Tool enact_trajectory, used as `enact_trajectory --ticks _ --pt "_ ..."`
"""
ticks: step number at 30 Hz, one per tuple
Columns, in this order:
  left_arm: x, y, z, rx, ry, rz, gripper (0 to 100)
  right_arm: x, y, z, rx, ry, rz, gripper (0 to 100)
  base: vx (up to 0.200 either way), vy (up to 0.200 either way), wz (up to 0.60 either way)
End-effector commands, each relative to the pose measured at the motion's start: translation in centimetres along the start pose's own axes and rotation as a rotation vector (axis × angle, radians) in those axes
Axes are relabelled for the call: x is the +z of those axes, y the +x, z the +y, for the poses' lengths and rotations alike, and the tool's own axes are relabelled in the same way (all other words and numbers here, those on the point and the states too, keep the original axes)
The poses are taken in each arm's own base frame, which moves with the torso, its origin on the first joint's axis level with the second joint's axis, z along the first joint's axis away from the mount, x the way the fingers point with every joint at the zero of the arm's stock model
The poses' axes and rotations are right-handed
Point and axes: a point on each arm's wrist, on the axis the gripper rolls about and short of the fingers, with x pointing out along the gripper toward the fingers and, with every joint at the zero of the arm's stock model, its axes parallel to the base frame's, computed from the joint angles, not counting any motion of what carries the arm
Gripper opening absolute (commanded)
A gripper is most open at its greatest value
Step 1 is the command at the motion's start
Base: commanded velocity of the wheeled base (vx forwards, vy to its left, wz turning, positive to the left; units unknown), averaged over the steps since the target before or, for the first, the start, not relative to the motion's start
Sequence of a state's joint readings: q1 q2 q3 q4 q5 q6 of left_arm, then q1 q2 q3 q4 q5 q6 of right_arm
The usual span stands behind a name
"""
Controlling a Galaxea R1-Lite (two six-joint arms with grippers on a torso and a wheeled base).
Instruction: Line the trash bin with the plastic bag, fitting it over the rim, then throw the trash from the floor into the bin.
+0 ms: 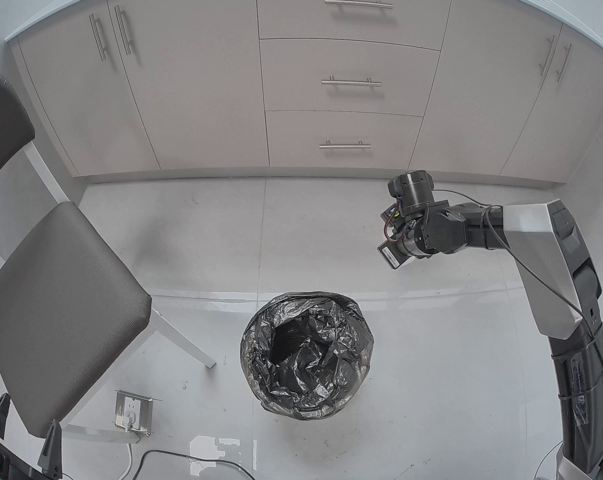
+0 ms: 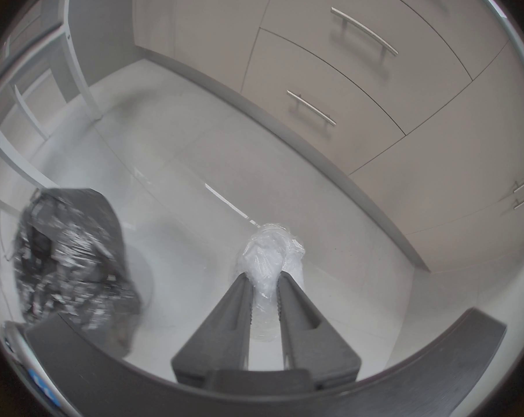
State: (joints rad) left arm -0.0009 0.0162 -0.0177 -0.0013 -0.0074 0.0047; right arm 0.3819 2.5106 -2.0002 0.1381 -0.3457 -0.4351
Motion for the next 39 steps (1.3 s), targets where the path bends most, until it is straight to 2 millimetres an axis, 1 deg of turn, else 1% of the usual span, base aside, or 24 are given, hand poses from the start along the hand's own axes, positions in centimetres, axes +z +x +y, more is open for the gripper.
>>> enact_trajectory --ticks 1,3,5,6,7,9,11,15,16,18,20,21,22,28,37,38,39 --pt "-0.5 0.0 0.0 0.001 0.000 0.001 100 3.2 -5.4 0.6 0.041 0.043 -0.058 0 0.000 0.000 0.00" --pt "-0.5 0.0 0.0 -0.001 0.000 0.001 100 3.5 -6.8 1.3 0.074 0.071 -0.028 0 0.000 0.000 0.00" --pt "-0.5 0.0 0.0 0.001 0.000 0.001 100 3.6 -7.7 1.8 0.097 0.094 -0.001 0 0.000 0.000 0.00" --pt "-0.5 0.0 0.0 -0.001 0.000 0.001 100 3.8 -8.7 2.3 0.117 0.116 0.019 0 0.000 0.000 0.00" --pt "-0.5 0.0 0.0 0.001 0.000 0.001 100 3.8 -8.8 2.3 0.118 0.119 0.022 0 0.000 0.000 0.00" --pt "-0.5 0.0 0.0 -0.001 0.000 0.001 100 4.1 -10.4 3.7 0.153 0.169 0.047 0 0.000 0.000 0.00" --pt "-0.5 0.0 0.0 -0.001 0.000 0.001 100 4.3 -11.4 4.7 0.176 0.200 0.066 0 0.000 0.000 0.00" --pt "-0.5 0.0 0.0 0.002 0.000 0.001 100 4.3 -13.0 6.8 0.218 0.244 0.110 0 0.000 0.000 0.00" --pt "-0.5 0.0 0.0 0.002 0.000 0.001 100 4.3 -13.0 6.8 0.218 0.244 0.110 0 0.000 0.000 0.00" --pt "-0.5 0.0 0.0 0.001 0.000 0.001 100 4.3 -13.8 8.3 0.244 0.273 0.141 0 0.000 0.000 0.00" --pt "-0.5 0.0 0.0 -0.001 0.000 0.001 100 4.2 -14.3 9.1 0.259 0.285 0.162 0 0.000 0.000 0.00" --pt "-0.5 0.0 0.0 0.001 0.000 0.001 100 4.2 -14.4 9.3 0.263 0.288 0.165 0 0.000 0.000 0.00" --pt "-0.5 0.0 0.0 -0.001 0.000 0.001 100 4.1 -14.7 10.0 0.274 0.293 0.177 0 0.000 0.000 0.00" --pt "-0.5 0.0 0.0 0.001 0.000 0.001 100 4.0 -15.2 12.0 0.329 0.337 0.202 0 0.000 0.000 0.00" --pt "-0.5 0.0 0.0 -0.001 0.000 0.001 100 3.4 -15.1 15.5 0.361 0.321 0.234 0 0.000 0.000 0.00" --pt "-0.5 0.0 0.0 -0.001 0.000 0.001 100 3.4 -15.1 15.5 0.361 0.321 0.234 0 0.000 0.000 0.00" --pt "-0.5 0.0 0.0 -0.001 0.000 0.001 100 3.2 -14.9 16.3 0.364 0.308 0.242 0 0.000 0.000 0.00"
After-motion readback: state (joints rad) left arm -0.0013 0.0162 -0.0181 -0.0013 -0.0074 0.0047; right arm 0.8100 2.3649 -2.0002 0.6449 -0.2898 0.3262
